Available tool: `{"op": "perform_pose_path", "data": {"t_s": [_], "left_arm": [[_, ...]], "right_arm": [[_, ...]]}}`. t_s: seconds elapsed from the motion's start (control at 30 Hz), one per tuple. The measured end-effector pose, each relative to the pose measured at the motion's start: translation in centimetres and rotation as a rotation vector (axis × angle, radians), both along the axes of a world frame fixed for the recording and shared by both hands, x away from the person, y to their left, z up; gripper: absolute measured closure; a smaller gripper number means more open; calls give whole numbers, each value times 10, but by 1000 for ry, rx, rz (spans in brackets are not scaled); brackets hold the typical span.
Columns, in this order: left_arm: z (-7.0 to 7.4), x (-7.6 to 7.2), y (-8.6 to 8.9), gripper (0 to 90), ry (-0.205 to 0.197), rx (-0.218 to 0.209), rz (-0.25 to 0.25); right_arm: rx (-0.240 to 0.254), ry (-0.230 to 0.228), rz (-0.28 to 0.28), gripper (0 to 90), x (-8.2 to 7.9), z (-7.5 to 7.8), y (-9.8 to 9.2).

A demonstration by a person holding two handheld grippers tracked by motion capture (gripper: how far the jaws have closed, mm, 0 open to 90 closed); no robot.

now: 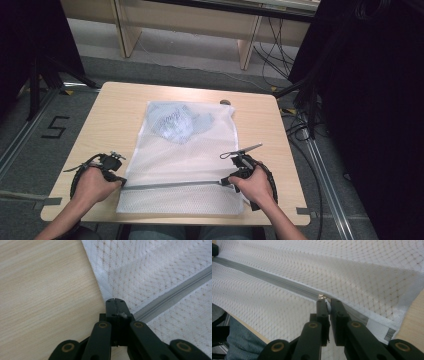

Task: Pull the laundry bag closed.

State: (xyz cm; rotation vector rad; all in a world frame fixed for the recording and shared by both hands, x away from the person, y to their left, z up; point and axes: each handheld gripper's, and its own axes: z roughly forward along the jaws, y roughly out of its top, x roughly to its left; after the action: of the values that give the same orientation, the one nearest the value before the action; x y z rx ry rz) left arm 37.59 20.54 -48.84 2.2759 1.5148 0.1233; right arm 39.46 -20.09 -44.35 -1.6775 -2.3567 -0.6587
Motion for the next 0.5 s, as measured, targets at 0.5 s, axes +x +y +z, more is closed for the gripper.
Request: {"op": "perform_pose_path", "data": {"t_s": [0.5], "left_arm": [[0, 0, 0, 897, 1, 6, -8]], "right_arm": [[-14, -11, -33, 865, -1, 3, -11]]}}
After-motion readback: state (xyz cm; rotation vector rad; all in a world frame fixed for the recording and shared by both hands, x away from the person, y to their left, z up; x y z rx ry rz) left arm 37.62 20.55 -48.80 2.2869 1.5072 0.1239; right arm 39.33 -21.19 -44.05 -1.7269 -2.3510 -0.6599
